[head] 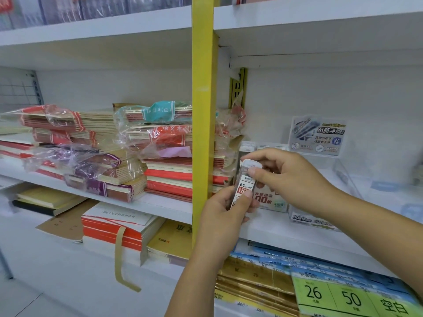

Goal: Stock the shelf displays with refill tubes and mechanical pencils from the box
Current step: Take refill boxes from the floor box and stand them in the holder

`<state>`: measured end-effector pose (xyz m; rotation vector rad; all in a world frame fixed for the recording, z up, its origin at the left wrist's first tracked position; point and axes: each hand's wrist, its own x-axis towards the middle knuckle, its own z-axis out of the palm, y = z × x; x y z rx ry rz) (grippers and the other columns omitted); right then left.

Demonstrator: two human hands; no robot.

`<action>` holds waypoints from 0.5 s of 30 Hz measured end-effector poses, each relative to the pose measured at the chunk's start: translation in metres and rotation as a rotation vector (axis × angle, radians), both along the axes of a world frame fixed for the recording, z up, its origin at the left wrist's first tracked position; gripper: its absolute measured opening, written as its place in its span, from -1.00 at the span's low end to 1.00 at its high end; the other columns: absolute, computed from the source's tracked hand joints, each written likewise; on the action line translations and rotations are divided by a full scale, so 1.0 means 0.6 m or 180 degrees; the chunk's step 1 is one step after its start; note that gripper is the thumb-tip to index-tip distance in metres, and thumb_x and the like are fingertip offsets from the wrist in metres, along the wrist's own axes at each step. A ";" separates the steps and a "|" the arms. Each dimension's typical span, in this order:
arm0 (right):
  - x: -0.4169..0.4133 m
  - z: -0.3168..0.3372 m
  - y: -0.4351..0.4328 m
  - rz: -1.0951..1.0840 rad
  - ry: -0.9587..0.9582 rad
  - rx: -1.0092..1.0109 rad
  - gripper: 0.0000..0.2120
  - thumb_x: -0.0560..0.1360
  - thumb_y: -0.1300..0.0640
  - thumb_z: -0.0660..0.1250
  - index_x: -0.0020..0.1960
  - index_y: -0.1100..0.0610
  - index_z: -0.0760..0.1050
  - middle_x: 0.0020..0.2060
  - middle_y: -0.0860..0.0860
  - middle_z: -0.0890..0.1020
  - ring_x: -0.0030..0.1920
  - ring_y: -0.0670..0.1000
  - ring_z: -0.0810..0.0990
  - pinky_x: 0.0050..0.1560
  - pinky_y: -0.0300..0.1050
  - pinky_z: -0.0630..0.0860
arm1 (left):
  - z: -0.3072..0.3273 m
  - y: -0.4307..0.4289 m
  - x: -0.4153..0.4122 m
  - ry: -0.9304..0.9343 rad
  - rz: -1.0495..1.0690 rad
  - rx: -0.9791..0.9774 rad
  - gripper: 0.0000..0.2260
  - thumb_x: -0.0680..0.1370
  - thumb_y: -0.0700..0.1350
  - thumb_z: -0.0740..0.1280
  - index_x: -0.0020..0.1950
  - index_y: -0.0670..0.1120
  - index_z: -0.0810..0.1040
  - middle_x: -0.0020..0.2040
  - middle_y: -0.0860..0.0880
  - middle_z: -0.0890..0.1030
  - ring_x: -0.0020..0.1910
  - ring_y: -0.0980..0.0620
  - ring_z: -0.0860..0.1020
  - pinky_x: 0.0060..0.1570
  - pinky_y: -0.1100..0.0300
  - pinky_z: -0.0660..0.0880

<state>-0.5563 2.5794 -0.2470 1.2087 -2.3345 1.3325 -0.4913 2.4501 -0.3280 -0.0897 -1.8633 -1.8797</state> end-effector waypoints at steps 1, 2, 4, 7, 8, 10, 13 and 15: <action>-0.001 0.004 0.001 0.0011 -0.0003 -0.0170 -0.81 0.53 0.15 0.36 0.06 -0.11 0.58 -0.19 -0.11 0.69 -0.26 -0.19 0.61 -0.26 -0.40 0.47 | -0.002 0.002 -0.003 0.0048 0.0144 -0.0131 -0.88 0.61 0.02 0.33 0.03 0.20 0.66 -0.09 0.12 0.71 -0.08 0.21 0.65 -0.12 0.25 0.59; -0.002 0.008 0.004 -0.0030 0.0046 -0.0363 -0.80 0.54 0.18 0.34 0.03 -0.12 0.57 -0.20 -0.12 0.69 -0.27 -0.20 0.61 -0.30 -0.42 0.46 | -0.004 0.004 -0.006 0.0119 0.0344 -0.0312 -0.88 0.60 0.03 0.34 0.07 0.21 0.65 -0.05 0.15 0.69 -0.04 0.21 0.63 -0.07 0.24 0.58; -0.006 0.021 0.012 -0.0203 0.0213 -0.0795 -0.80 0.55 0.17 0.32 0.01 -0.14 0.55 -0.16 -0.07 0.68 -0.18 -0.09 0.64 -0.26 -0.31 0.53 | -0.009 0.006 -0.012 0.0309 0.0808 -0.0795 -0.82 0.60 0.01 0.35 0.18 0.21 0.61 0.08 0.24 0.60 0.07 0.30 0.56 0.05 0.32 0.52; -0.019 0.038 0.018 -0.0481 0.0758 -0.1105 -0.80 0.57 0.14 0.29 0.02 -0.19 0.50 -0.12 -0.11 0.64 -0.15 -0.14 0.60 -0.14 -0.25 0.56 | -0.017 0.009 -0.018 0.0482 0.1282 -0.1581 -0.66 0.62 -0.02 0.32 0.40 0.13 0.48 0.32 0.29 0.46 0.30 0.34 0.38 0.29 0.38 0.35; -0.024 0.042 0.018 -0.0564 0.0959 -0.1095 -0.80 0.58 0.14 0.28 0.03 -0.18 0.49 -0.13 -0.14 0.62 -0.17 -0.19 0.57 -0.18 -0.31 0.53 | -0.020 0.011 -0.020 0.0474 0.1371 -0.1798 -0.63 0.63 -0.02 0.30 0.44 0.10 0.44 0.37 0.25 0.43 0.35 0.31 0.33 0.35 0.35 0.30; -0.034 0.046 0.014 -0.0677 0.1253 -0.0924 -0.83 0.58 0.13 0.28 0.08 -0.13 0.48 -0.13 -0.18 0.61 -0.18 -0.18 0.56 -0.22 -0.33 0.49 | -0.026 0.012 -0.024 0.0414 0.1466 -0.2153 -0.60 0.64 -0.03 0.27 0.50 0.08 0.39 0.46 0.19 0.39 0.40 0.27 0.26 0.39 0.38 0.16; -0.051 0.041 0.002 -0.0845 0.1727 -0.0229 -0.82 0.57 0.11 0.28 0.16 -0.04 0.51 -0.16 -0.17 0.57 -0.20 -0.13 0.52 -0.22 -0.20 0.43 | -0.033 0.013 -0.029 0.0400 0.1453 -0.2589 -0.58 0.66 -0.02 0.24 0.53 0.04 0.35 0.53 0.13 0.34 0.50 0.15 0.23 0.43 0.34 0.04; -0.065 0.035 -0.007 -0.0930 0.1865 0.0143 -0.79 0.56 0.11 0.28 0.18 -0.01 0.53 -0.13 -0.13 0.54 -0.12 -0.11 0.48 -0.16 -0.19 0.34 | -0.037 0.014 -0.031 0.0423 0.1446 -0.2768 -0.58 0.66 -0.03 0.22 0.53 0.02 0.36 0.55 0.09 0.32 0.53 0.09 0.23 0.47 0.27 0.05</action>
